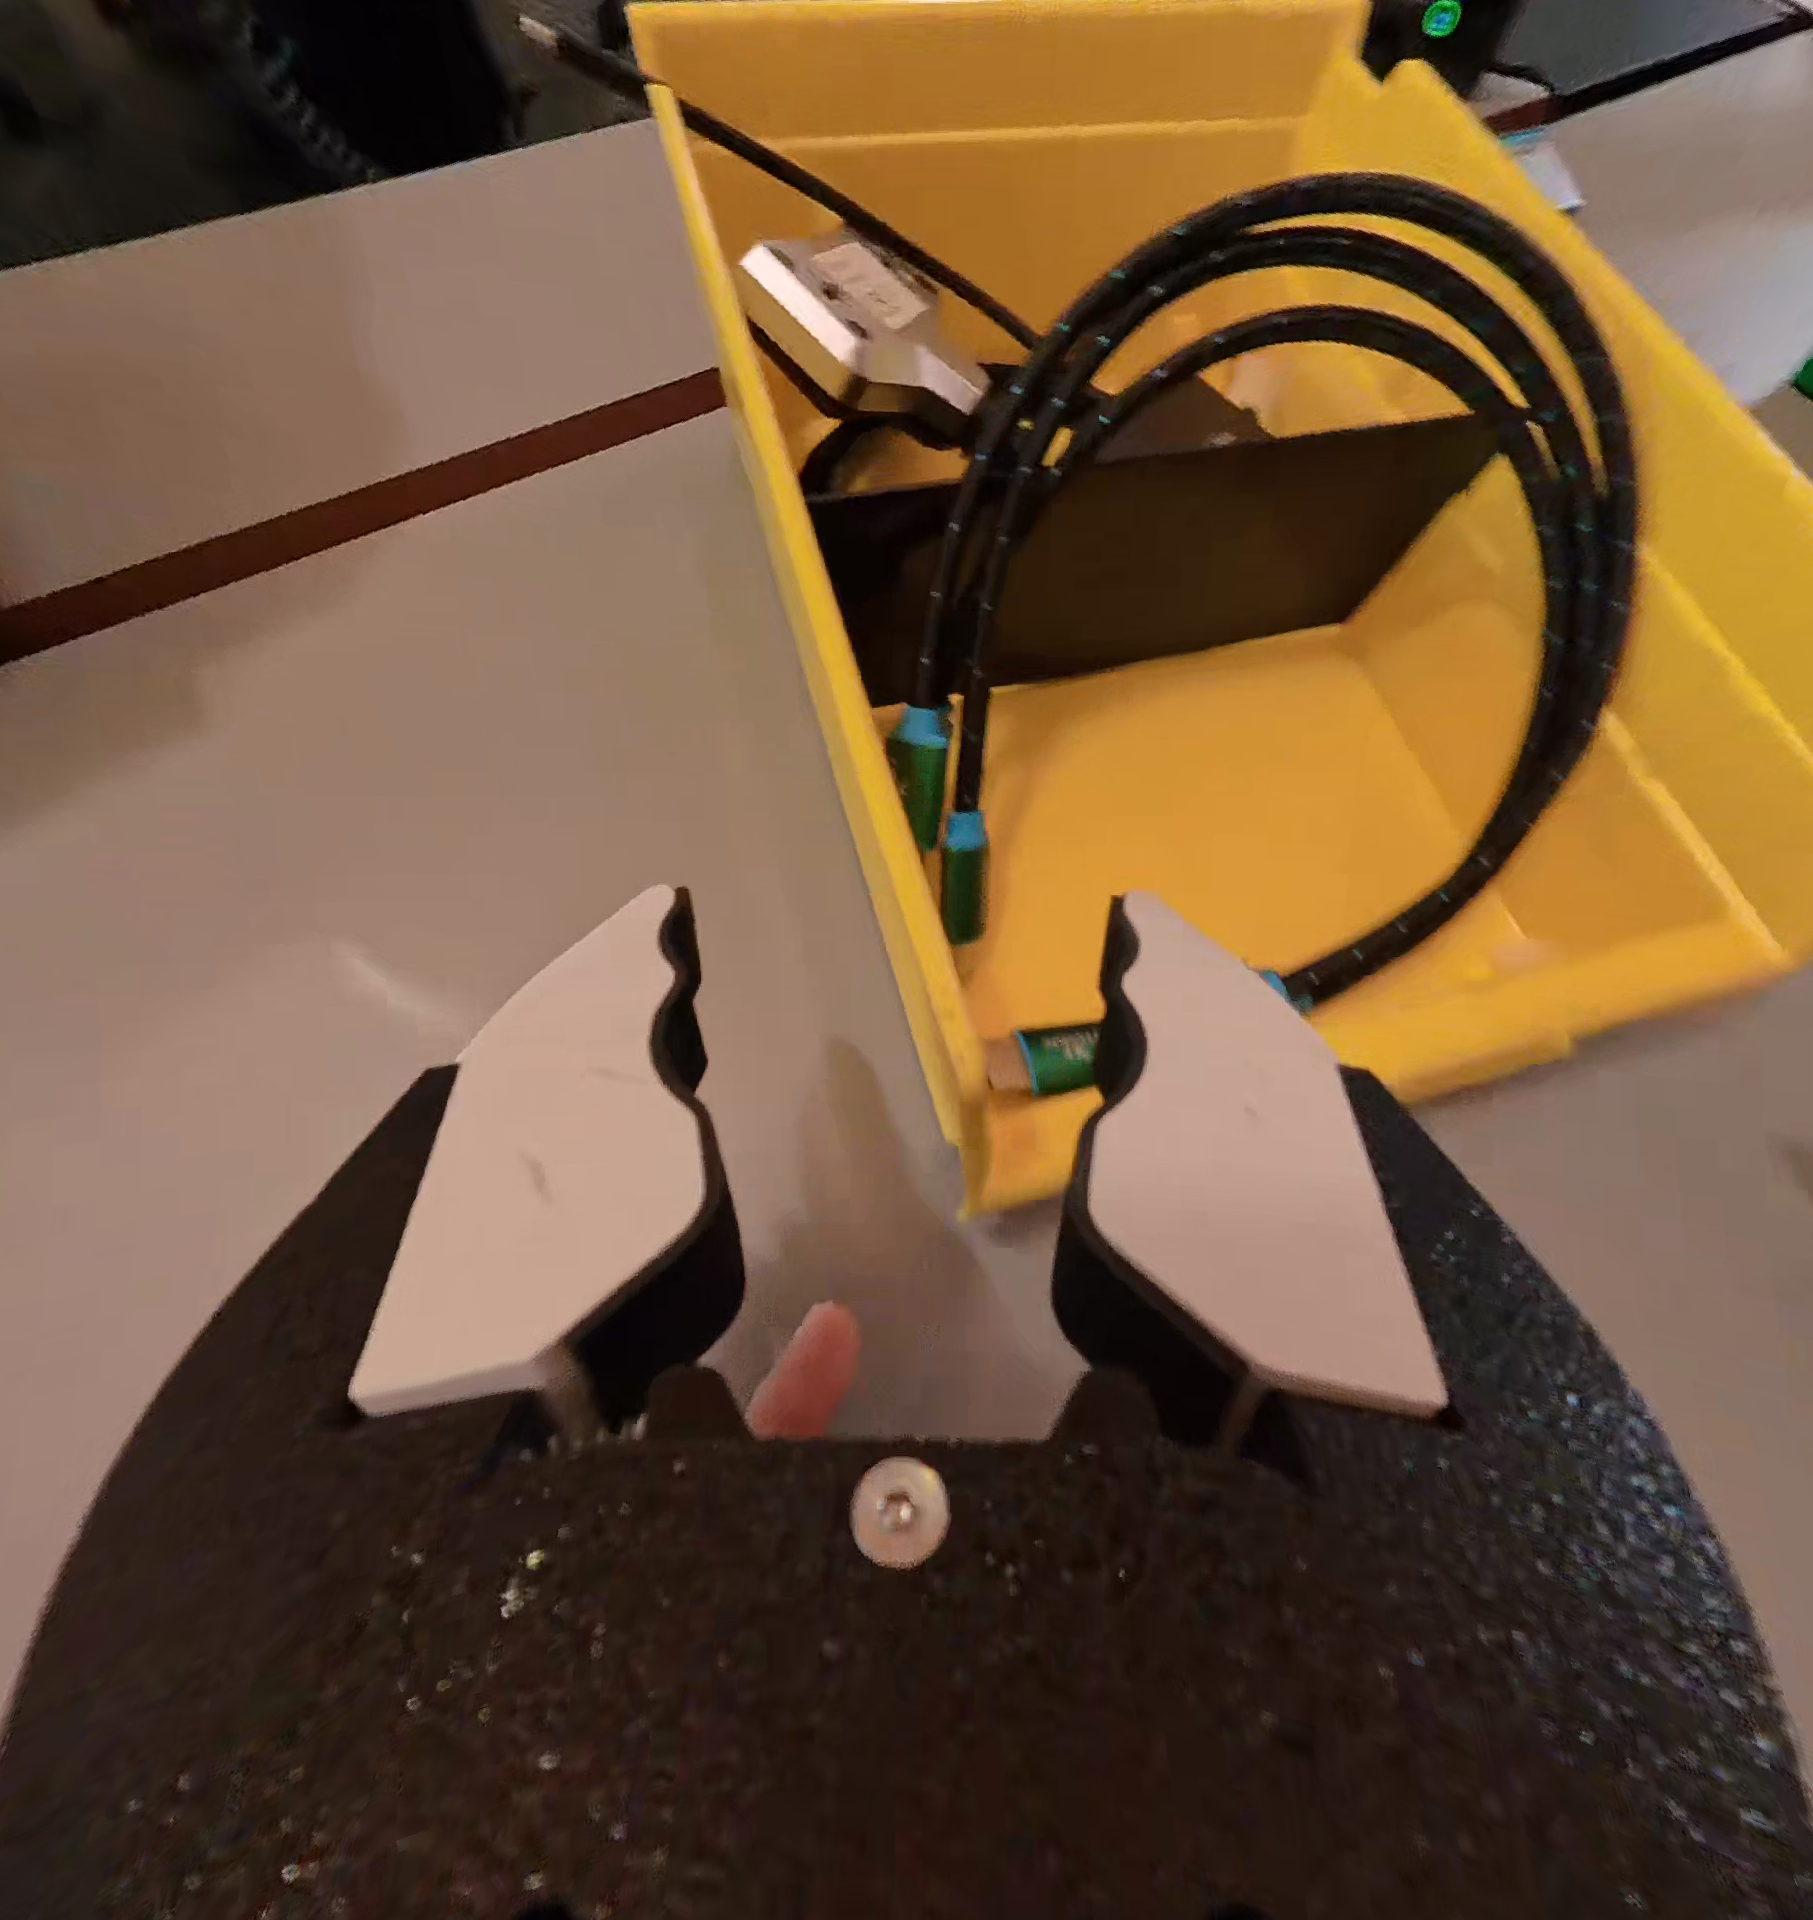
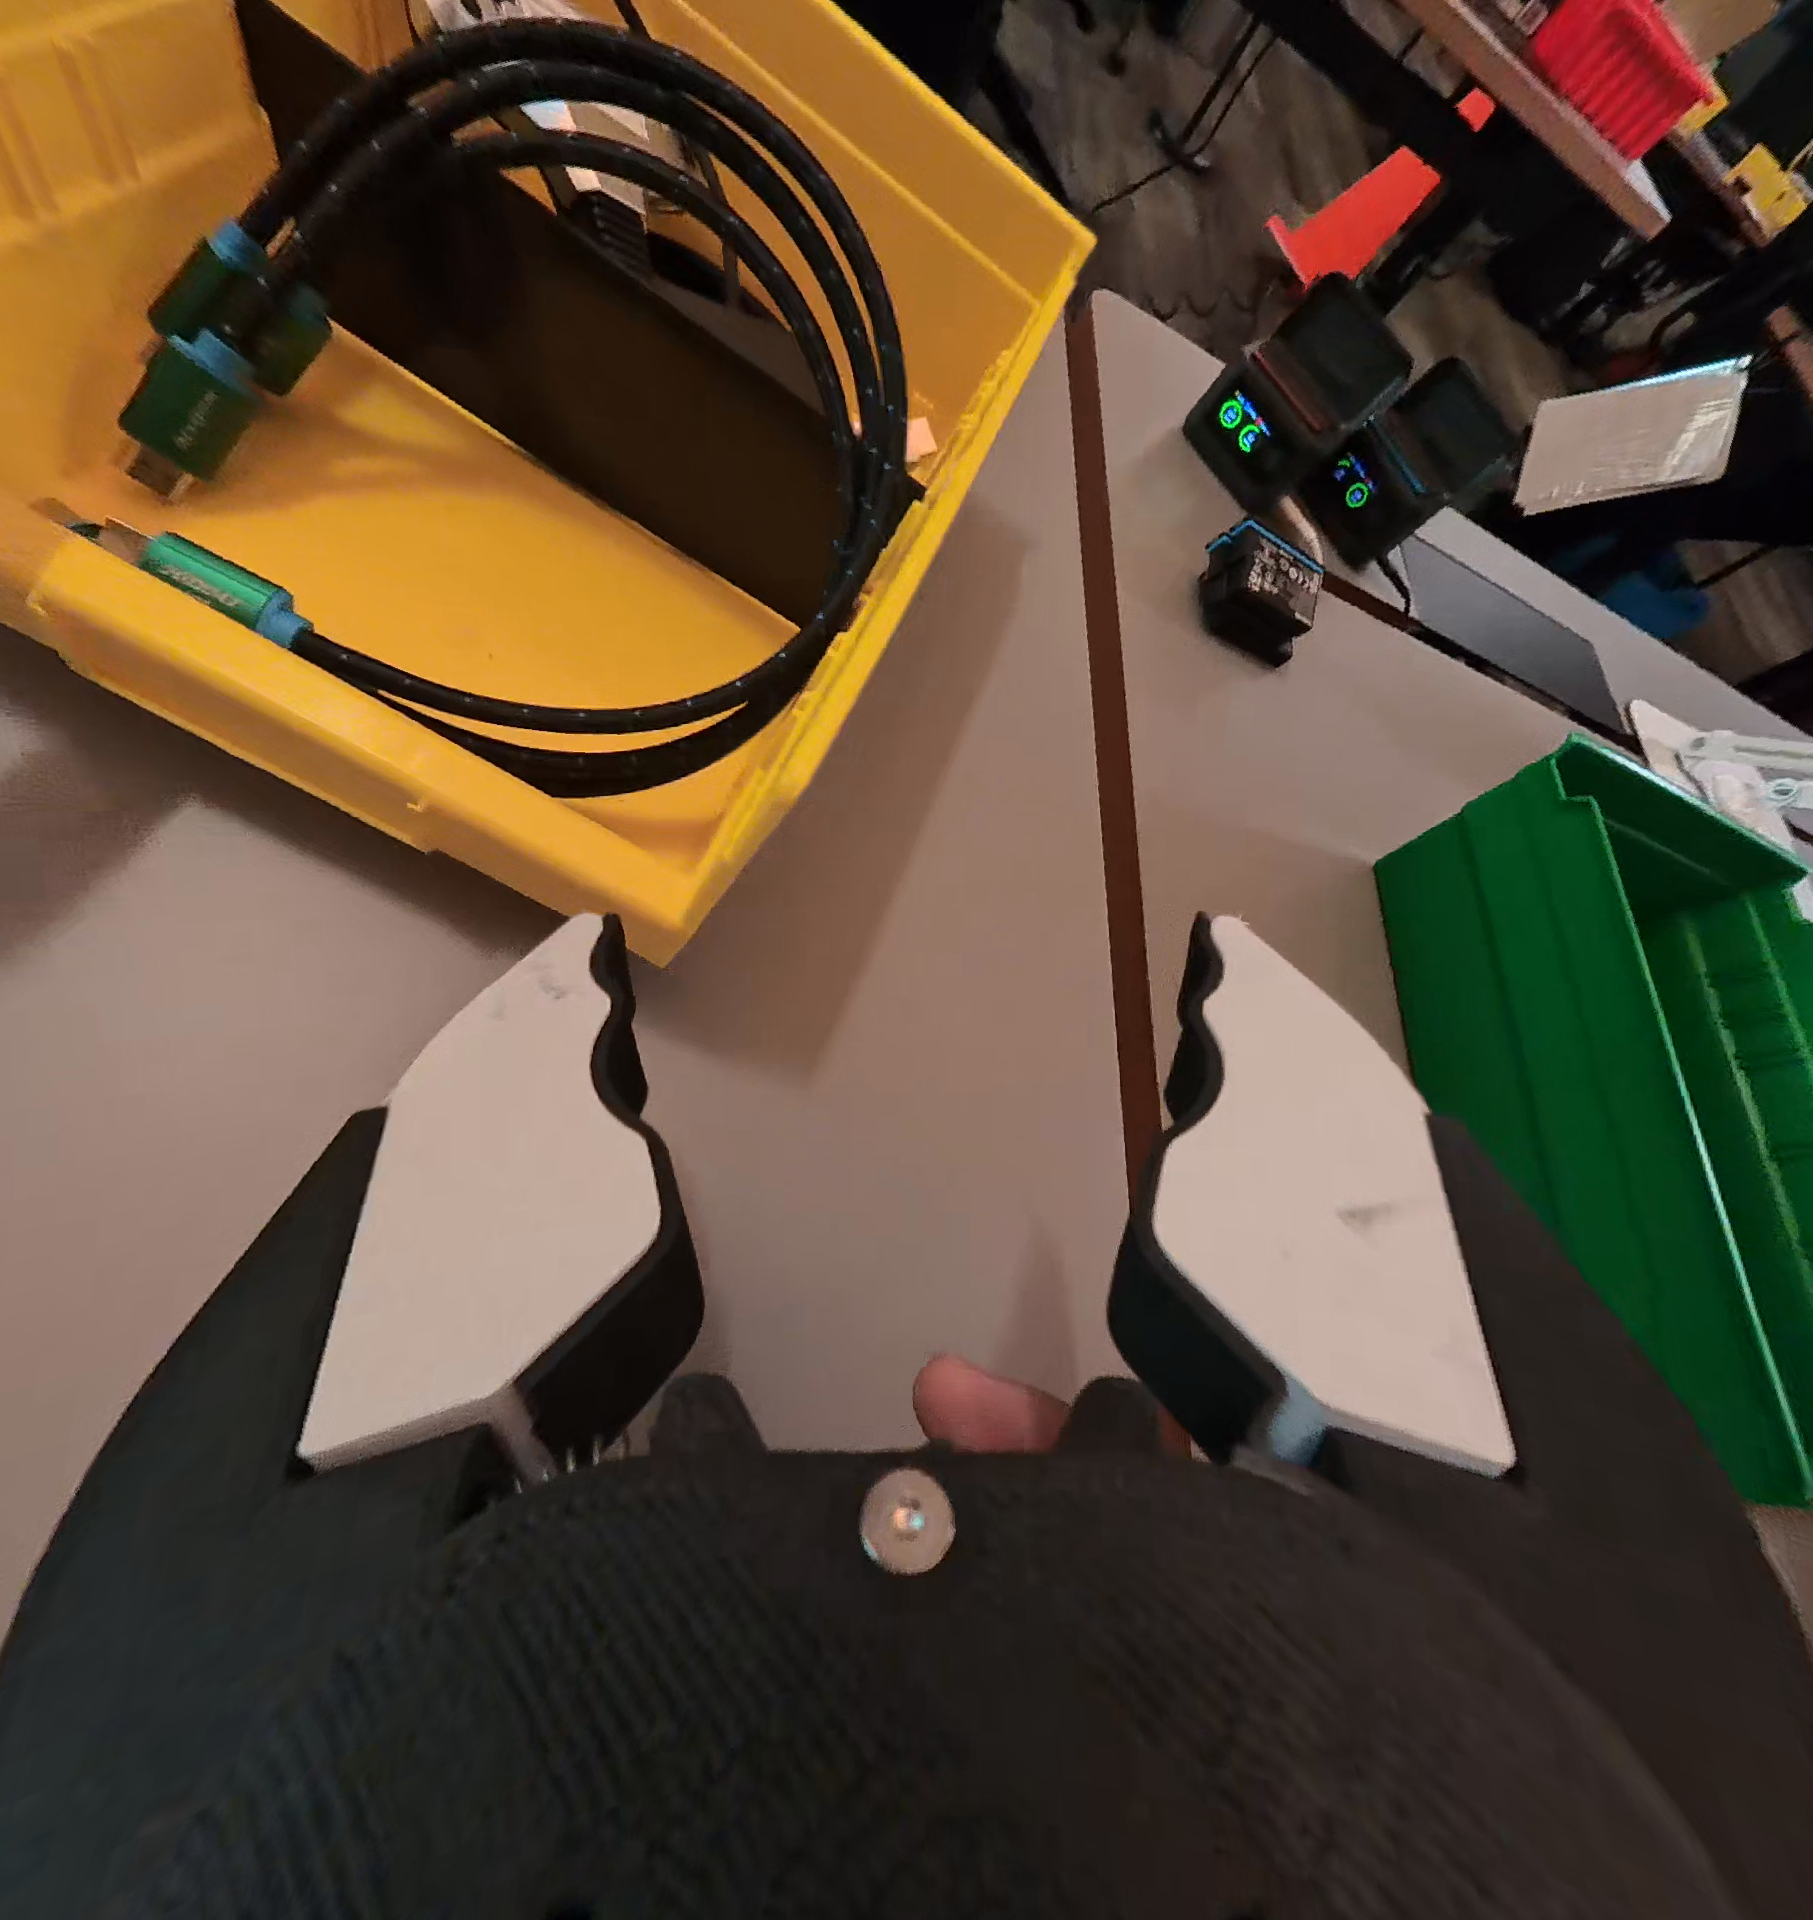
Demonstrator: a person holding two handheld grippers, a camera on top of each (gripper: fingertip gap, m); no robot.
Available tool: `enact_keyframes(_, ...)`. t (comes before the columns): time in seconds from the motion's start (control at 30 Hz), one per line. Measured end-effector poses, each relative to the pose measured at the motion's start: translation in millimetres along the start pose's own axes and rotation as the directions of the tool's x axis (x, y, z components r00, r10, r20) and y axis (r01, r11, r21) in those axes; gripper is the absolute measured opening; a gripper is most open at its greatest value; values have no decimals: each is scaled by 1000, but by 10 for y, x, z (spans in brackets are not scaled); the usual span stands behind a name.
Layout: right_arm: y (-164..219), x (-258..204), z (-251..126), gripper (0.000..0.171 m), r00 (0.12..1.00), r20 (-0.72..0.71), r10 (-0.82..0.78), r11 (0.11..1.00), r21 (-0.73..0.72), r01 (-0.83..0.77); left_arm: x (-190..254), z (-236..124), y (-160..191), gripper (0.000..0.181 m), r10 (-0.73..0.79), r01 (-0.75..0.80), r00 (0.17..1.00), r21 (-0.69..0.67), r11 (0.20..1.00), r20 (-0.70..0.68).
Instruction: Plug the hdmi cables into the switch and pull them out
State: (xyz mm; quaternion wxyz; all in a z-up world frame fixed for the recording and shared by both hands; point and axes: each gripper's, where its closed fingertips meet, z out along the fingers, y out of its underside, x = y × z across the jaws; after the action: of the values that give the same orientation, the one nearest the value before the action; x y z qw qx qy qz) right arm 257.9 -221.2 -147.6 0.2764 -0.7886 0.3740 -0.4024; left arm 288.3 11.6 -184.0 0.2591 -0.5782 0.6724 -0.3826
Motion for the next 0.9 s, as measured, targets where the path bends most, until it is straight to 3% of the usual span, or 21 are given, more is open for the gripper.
enact_keyframes(0.13,3,146,-38,100,998,-26,65,998,20,-65,-101,236,-35,61,32,-31,997,-22,999,67)
enact_keyframes(0.23,-20,136,-33,100,999,-25,39,999,24,-39,-2,326,-36,35,41,-41,999,-3,999,-2)
enact_keyframes(0.3,-7,117,-12,100,1000,-21,9,1000,12,-9,34,323,-44,26,25,-25,999,18,1000,-31)
enact_keyframes(0.43,3,112,6,100,999,-33,-7,1000,-4,7,-149,220,-12,12,187,-186,980,-22,982,67)
enact_keyframes(0.5,-11,86,3,100,999,-30,-21,1000,-3,21,-265,119,43,10,200,-199,978,-21,980,63)
enact_keyframes(0.73,-252,-167,-91,100,996,33,-87,994,74,85,-826,-673,532,9,249,-249,969,-2,969,-1)
enact_keyframes(0.9,-664,-831,-320,99,962,189,-197,964,216,155,-1419,-1525,1056,8,190,-190,982,15,982,14)
